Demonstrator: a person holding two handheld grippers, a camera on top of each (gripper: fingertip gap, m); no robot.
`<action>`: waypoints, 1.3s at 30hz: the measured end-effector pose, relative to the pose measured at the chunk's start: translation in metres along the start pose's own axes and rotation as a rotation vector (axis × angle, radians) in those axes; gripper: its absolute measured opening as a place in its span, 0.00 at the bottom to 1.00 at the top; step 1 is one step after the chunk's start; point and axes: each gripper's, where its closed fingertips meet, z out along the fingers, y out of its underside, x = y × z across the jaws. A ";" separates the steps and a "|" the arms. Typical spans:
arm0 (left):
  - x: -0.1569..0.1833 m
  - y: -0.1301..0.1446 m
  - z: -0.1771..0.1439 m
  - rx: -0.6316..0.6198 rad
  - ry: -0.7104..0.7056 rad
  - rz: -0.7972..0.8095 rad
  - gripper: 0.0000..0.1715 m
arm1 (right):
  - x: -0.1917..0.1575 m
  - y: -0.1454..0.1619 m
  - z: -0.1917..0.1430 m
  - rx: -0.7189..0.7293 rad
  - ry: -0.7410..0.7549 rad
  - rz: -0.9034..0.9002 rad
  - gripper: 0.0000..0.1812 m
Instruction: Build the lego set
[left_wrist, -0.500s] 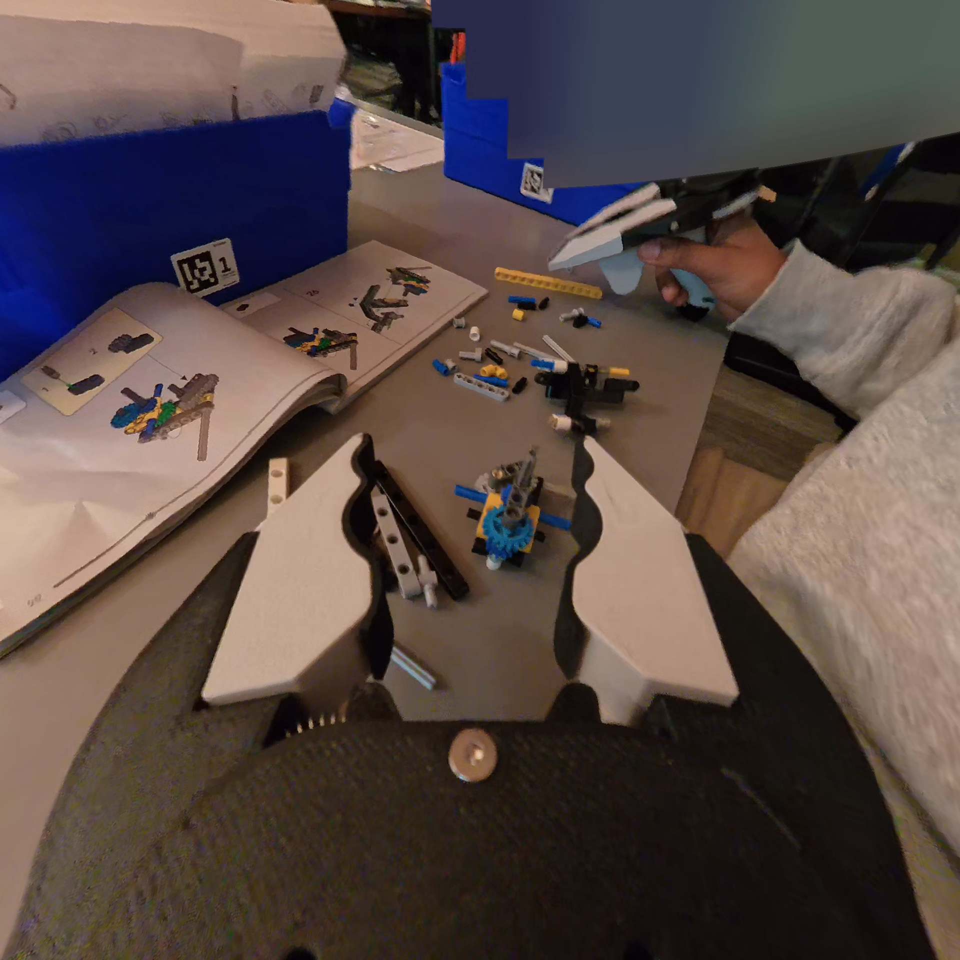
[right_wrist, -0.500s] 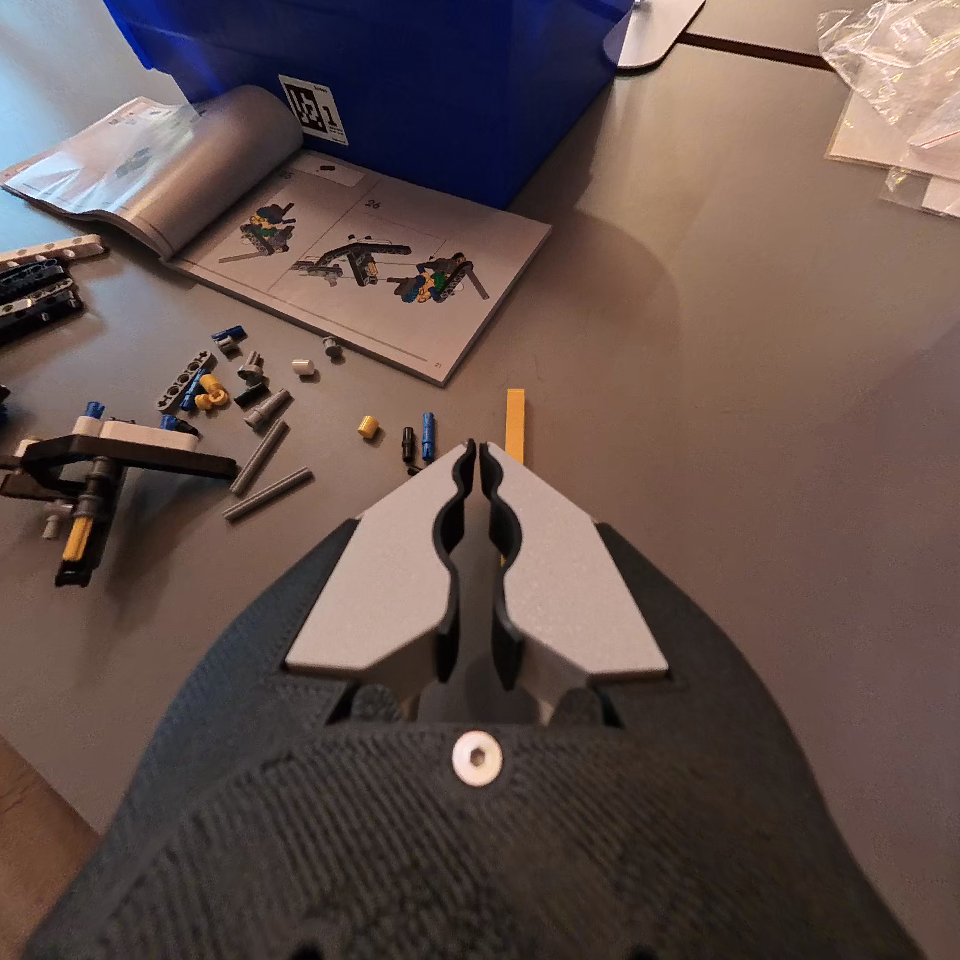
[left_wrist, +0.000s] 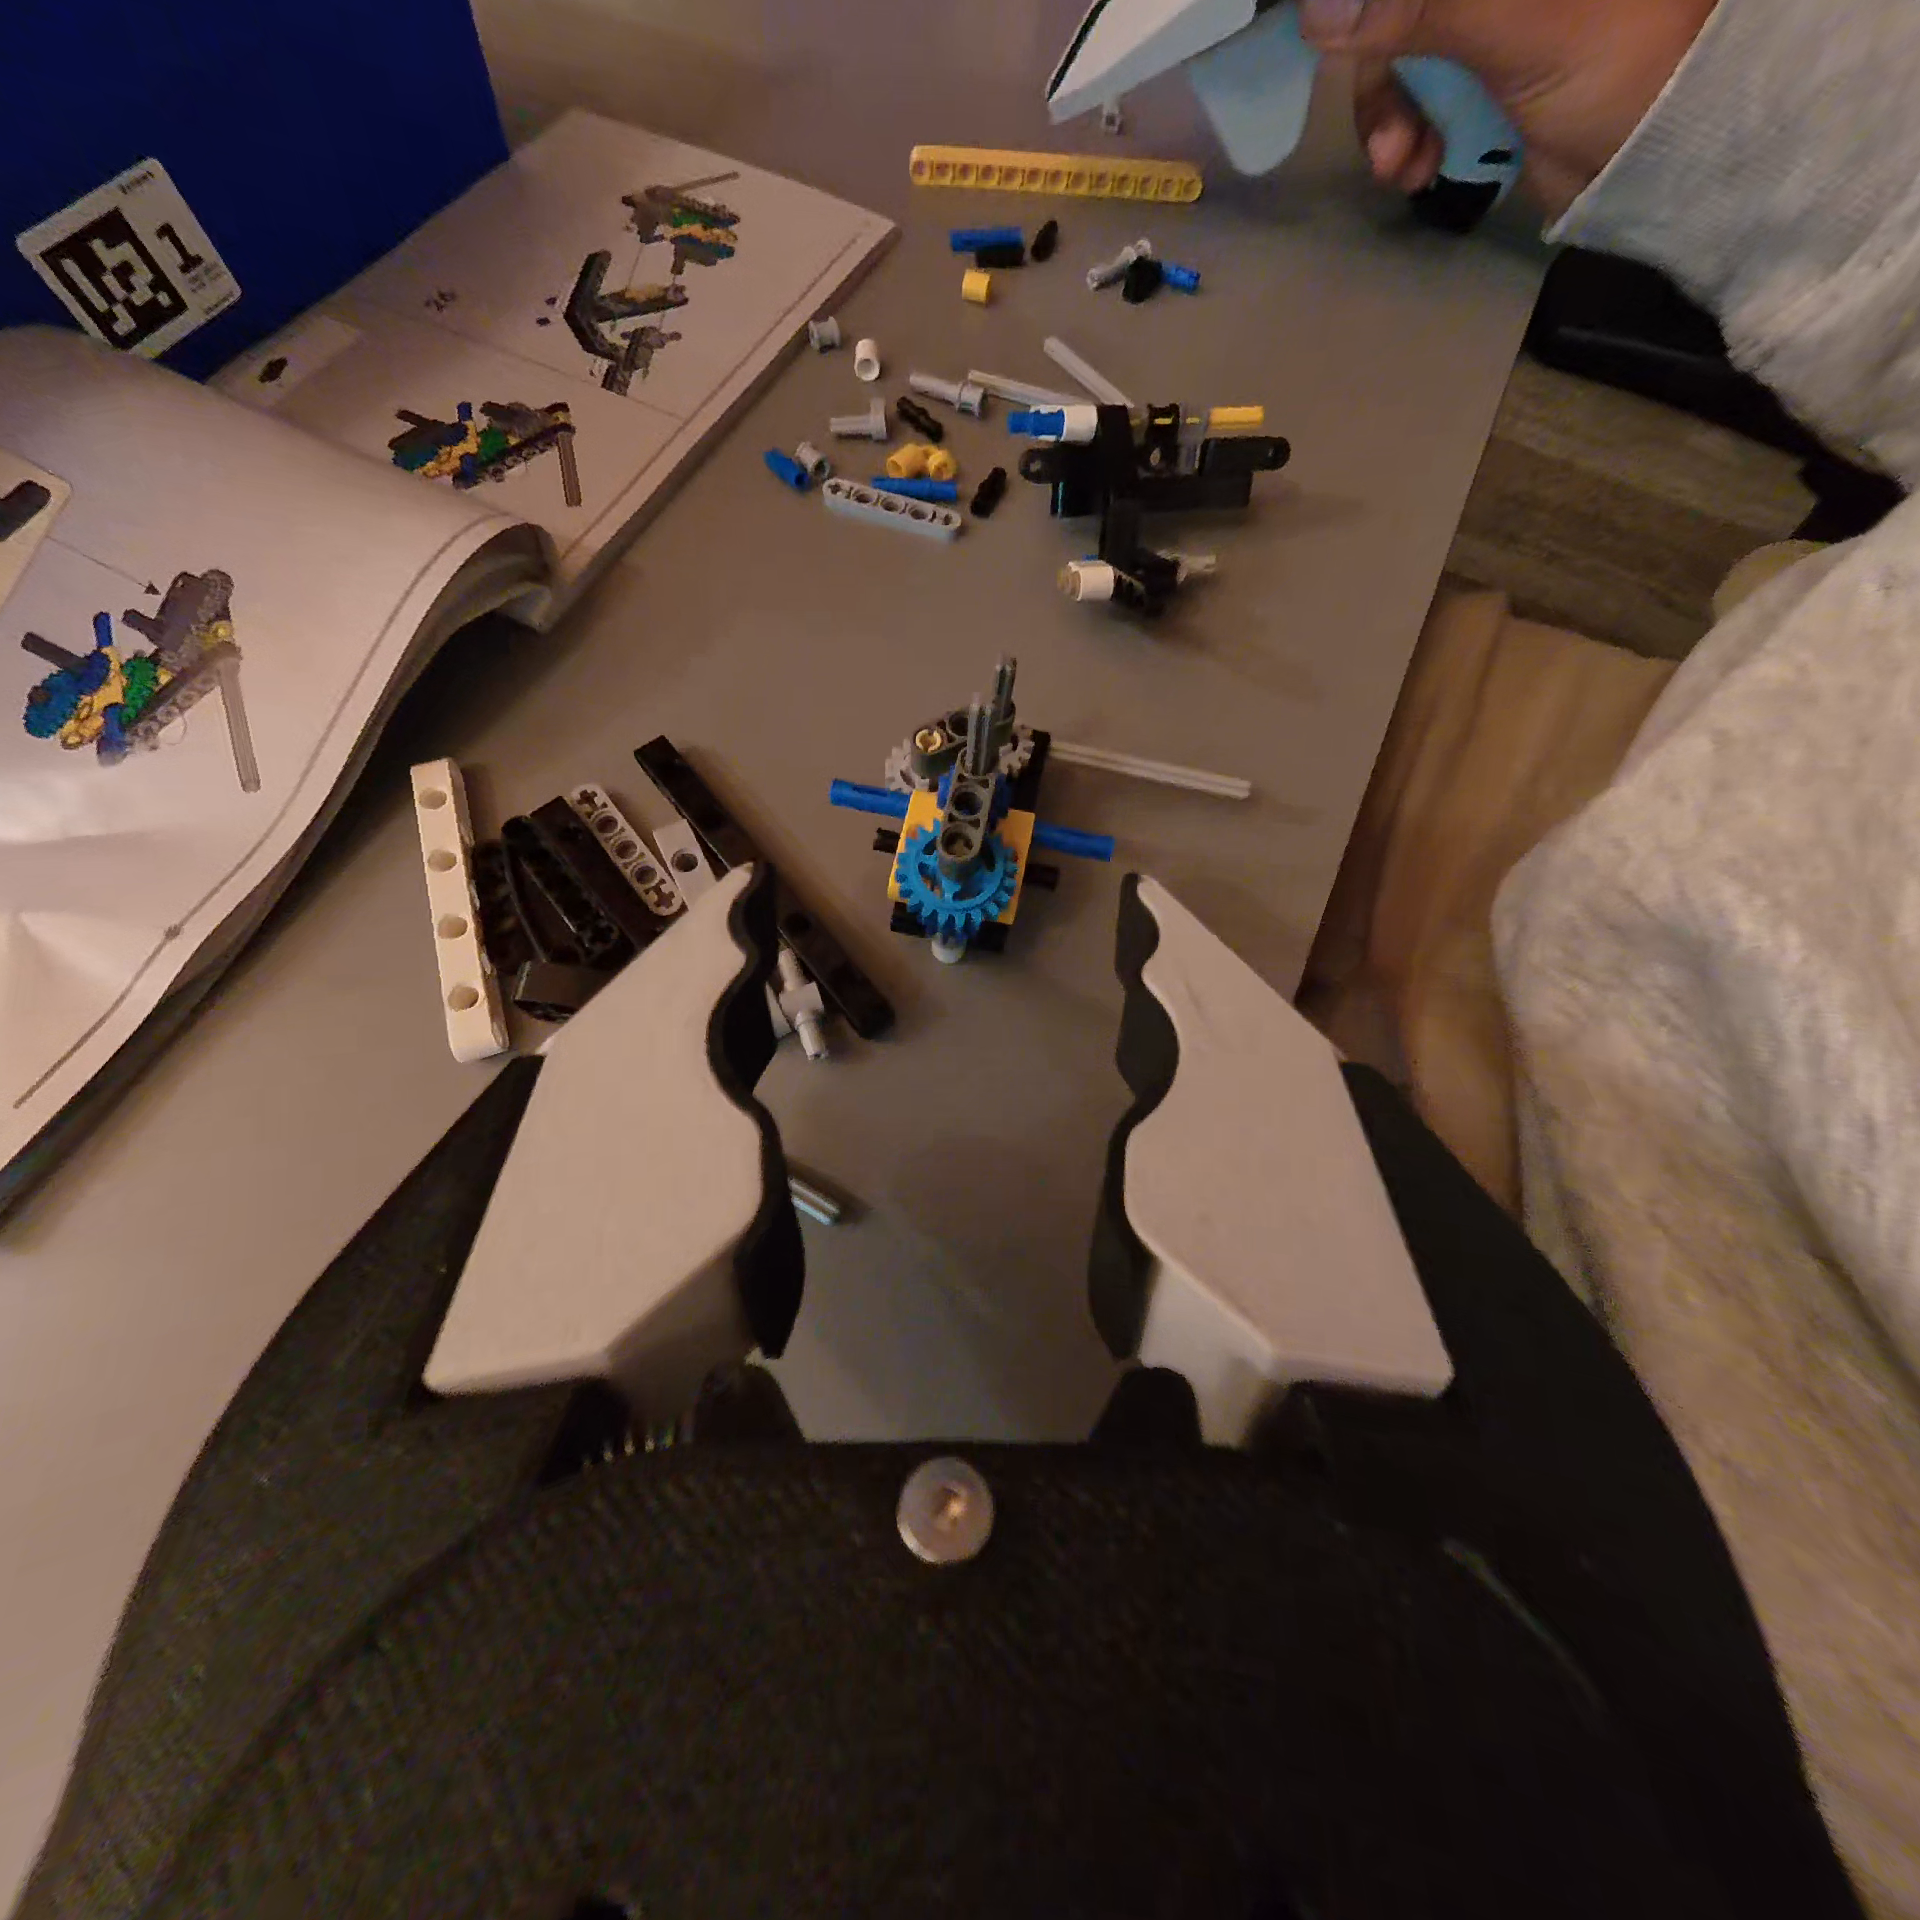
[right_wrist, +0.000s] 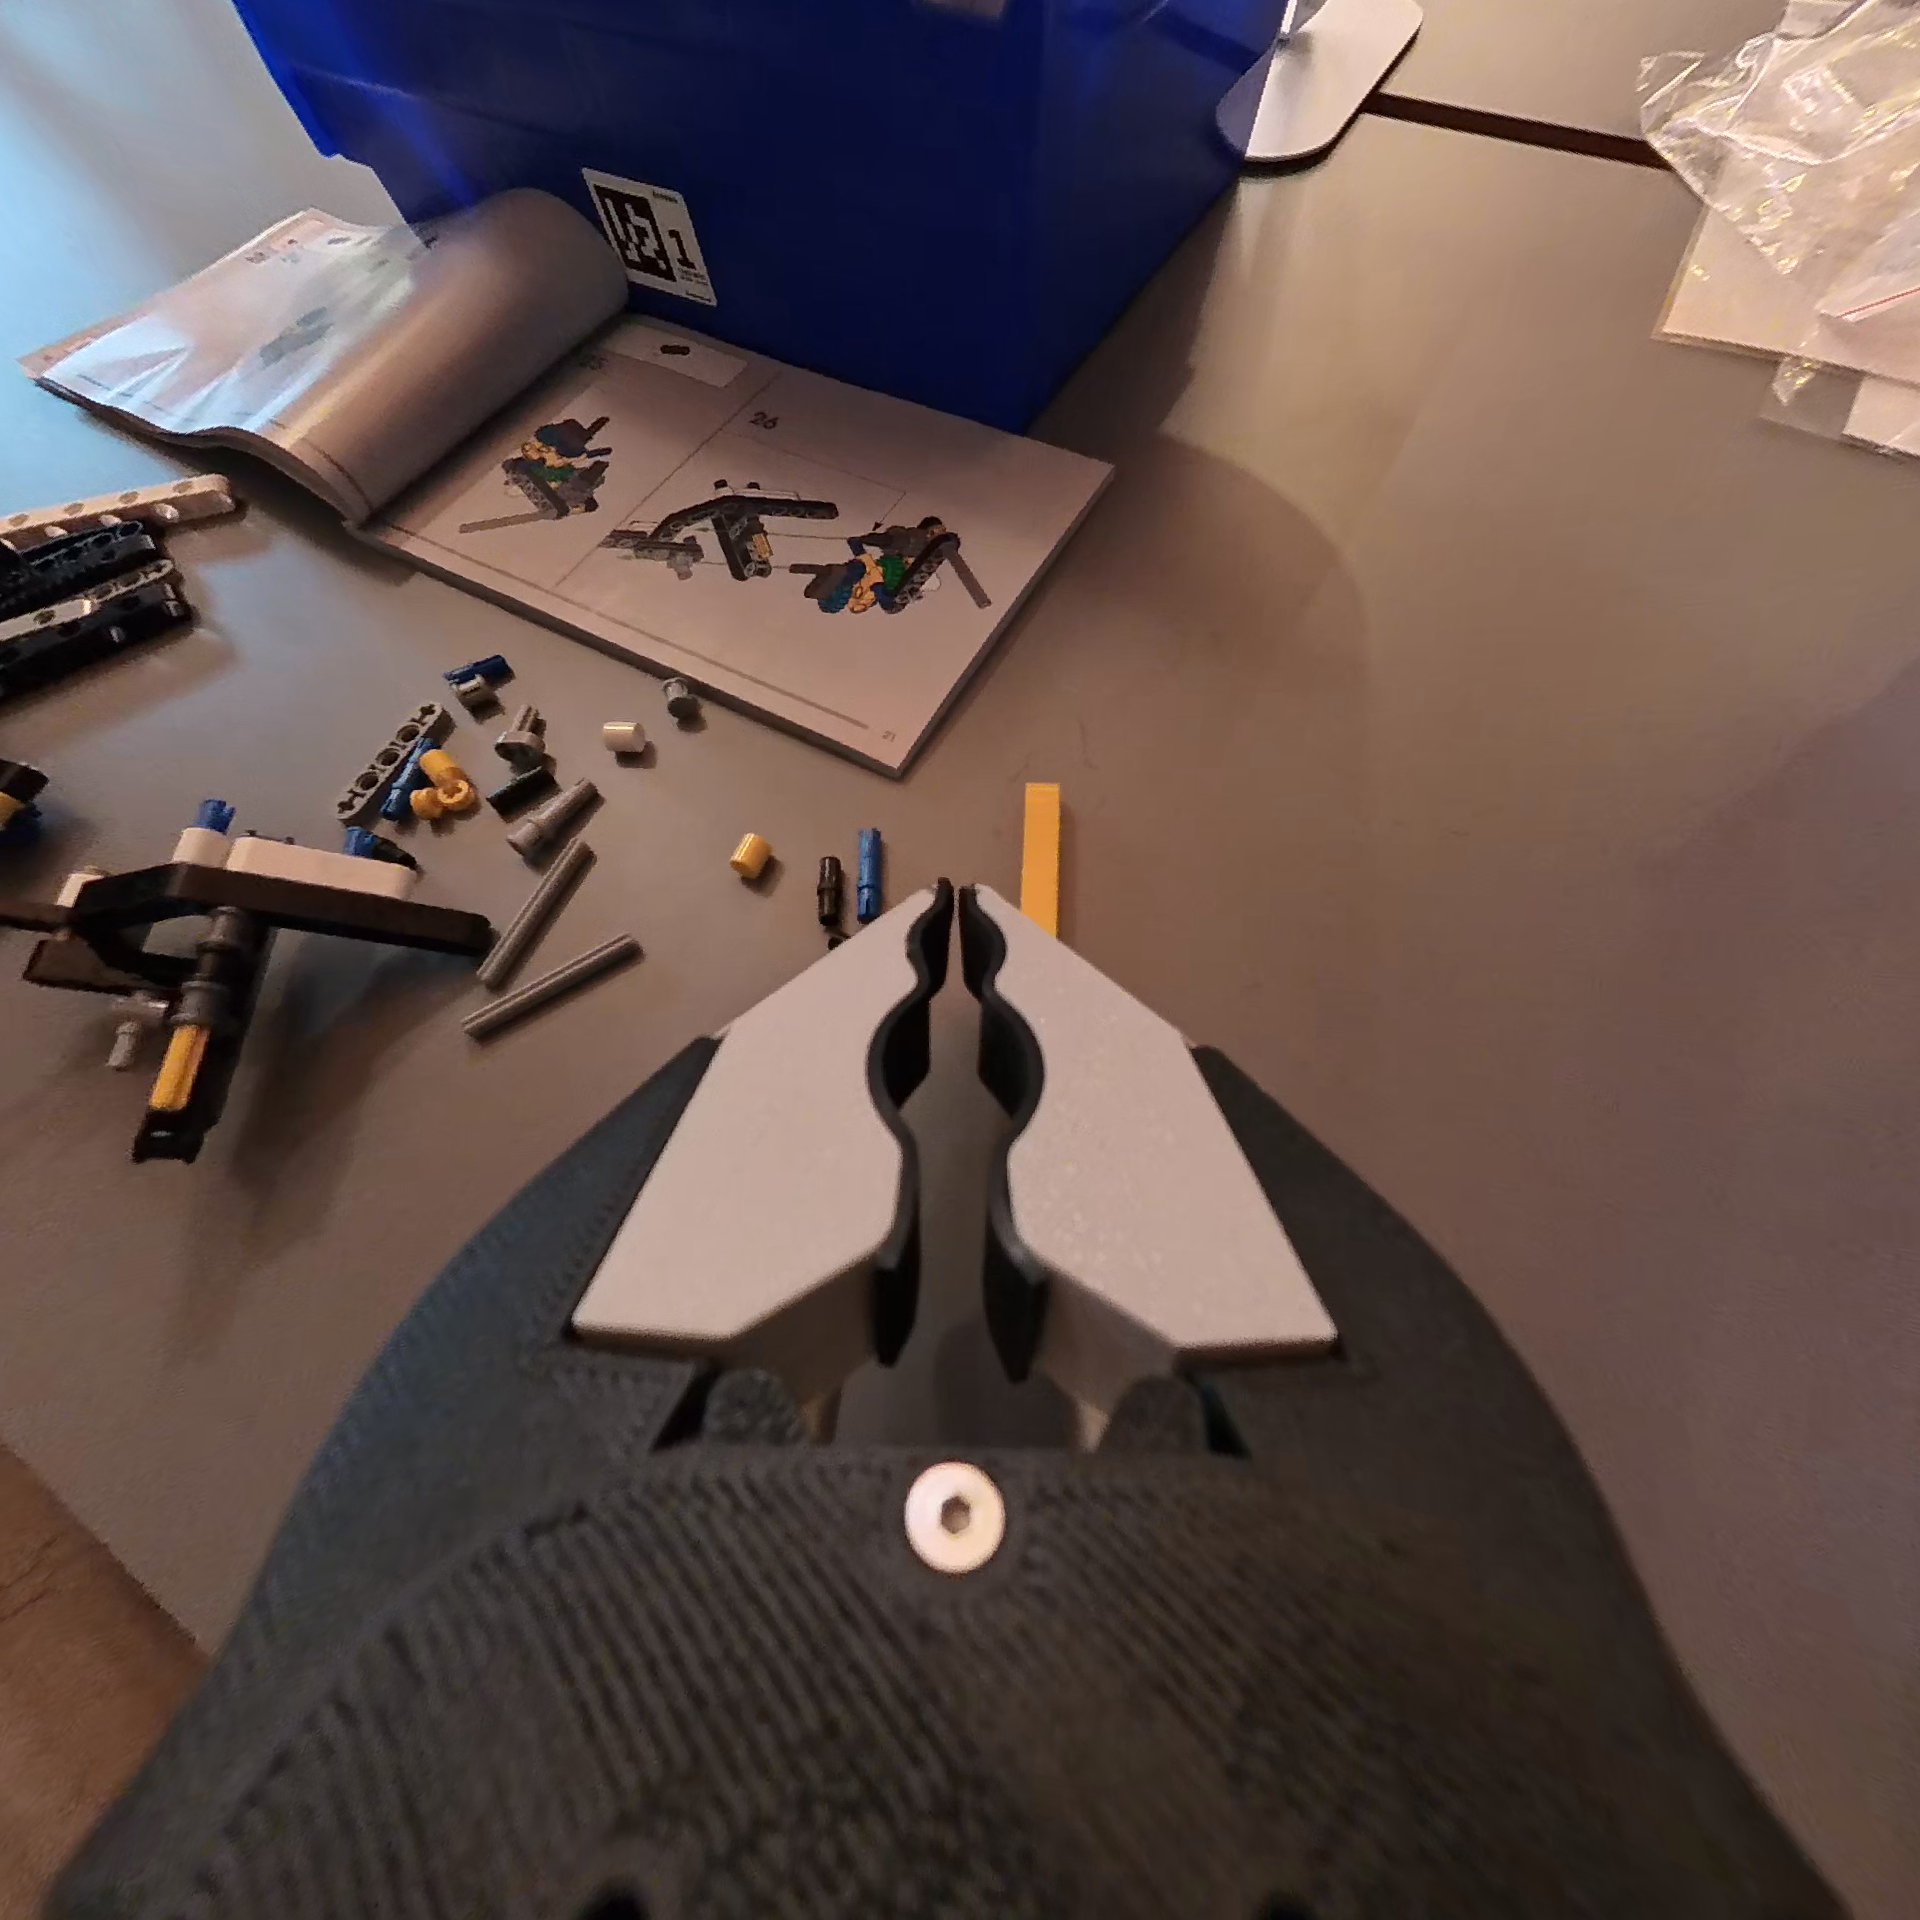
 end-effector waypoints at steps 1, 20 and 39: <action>-0.001 0.001 0.001 -0.011 -0.012 0.004 0.38 | 0.000 0.000 0.000 0.001 0.000 0.000 0.00; -0.002 0.010 0.009 -0.090 -0.056 0.048 0.34 | -0.003 -0.002 -0.005 0.025 -0.007 0.016 0.00; 0.000 0.013 0.011 -0.115 -0.101 0.120 0.34 | -0.009 -0.023 -0.030 0.223 -0.176 0.237 0.04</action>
